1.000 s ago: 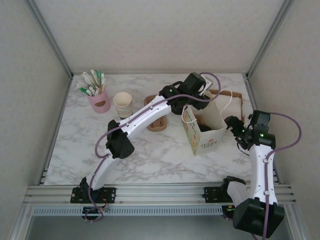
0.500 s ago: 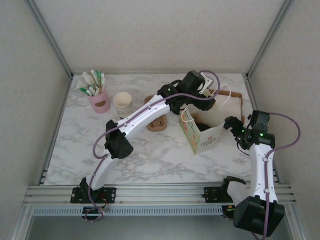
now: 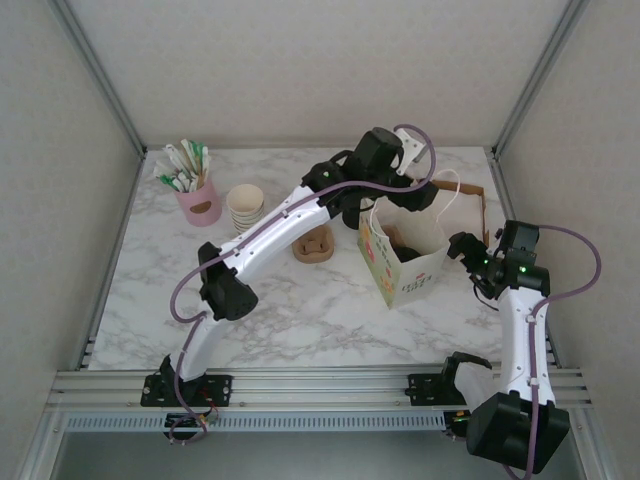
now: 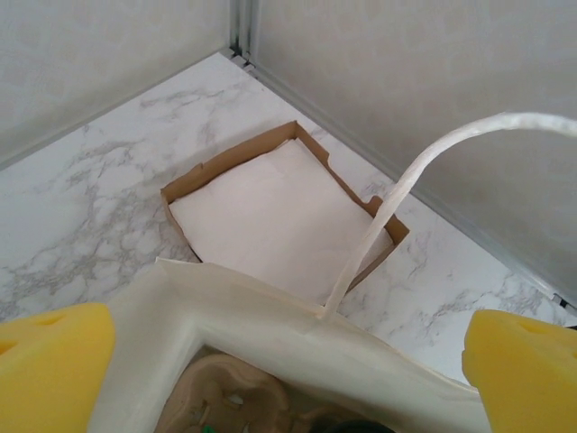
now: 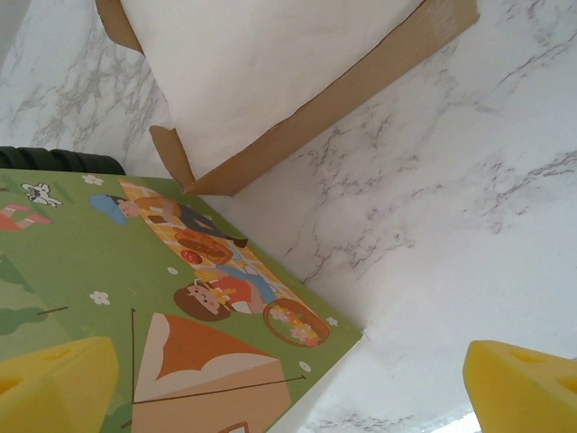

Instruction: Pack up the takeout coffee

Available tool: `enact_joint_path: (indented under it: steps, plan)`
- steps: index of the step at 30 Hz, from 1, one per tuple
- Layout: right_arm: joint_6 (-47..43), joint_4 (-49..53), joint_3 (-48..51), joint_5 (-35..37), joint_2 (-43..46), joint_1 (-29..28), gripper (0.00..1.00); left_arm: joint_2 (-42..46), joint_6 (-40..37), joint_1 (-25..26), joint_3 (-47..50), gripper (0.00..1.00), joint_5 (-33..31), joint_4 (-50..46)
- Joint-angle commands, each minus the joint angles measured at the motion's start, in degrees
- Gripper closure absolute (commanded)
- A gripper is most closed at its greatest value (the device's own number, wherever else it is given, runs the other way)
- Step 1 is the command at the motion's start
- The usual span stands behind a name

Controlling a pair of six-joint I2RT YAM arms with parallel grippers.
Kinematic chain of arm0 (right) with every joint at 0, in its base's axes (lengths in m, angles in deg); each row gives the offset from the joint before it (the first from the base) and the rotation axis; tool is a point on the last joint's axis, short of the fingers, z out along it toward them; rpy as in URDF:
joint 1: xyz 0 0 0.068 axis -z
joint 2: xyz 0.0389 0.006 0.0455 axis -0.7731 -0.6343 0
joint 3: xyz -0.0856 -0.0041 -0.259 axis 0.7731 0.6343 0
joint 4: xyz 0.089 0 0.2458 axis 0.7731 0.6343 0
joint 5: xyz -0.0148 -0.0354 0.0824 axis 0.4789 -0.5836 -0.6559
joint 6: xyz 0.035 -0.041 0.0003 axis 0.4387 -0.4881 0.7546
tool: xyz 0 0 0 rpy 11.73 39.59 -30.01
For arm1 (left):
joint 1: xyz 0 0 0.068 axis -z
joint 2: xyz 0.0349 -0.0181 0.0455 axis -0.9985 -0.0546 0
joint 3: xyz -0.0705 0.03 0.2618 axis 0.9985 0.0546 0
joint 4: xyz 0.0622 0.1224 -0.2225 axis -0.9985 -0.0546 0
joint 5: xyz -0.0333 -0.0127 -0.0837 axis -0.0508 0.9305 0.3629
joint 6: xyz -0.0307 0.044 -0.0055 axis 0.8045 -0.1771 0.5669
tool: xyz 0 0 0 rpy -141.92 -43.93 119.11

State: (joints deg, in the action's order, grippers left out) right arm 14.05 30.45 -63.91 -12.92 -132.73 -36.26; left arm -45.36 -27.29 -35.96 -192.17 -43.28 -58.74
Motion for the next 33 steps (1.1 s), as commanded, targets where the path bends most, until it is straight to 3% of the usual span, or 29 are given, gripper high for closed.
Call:
enact_joint_path:
  steps: [1, 8, 21, 33]
  plan:
    - [-0.4, -0.6, 0.4, 0.3, -0.3, 0.3, 0.01, 3.6, 1.1, 0.3, -1.8, 0.0, 0.8, 2.0]
    - [-0.5, -0.4, 0.4, 0.4, -0.3, 0.3, 0.01, 6.8, 1.4, 0.3, 0.1, 0.0, 1.1, 5.0]
    - [-0.9, 0.1, 0.7, 1.1, -0.6, 0.3, 0.01, 16.6, 2.7, -0.8, 13.7, 0.0, 0.6, 13.3]
    - [-1.3, -0.2, 1.5, 0.5, -2.0, 0.3, 0.01, 28.9, 7.2, -4.9, 34.0, 0.0, 1.4, 23.1]
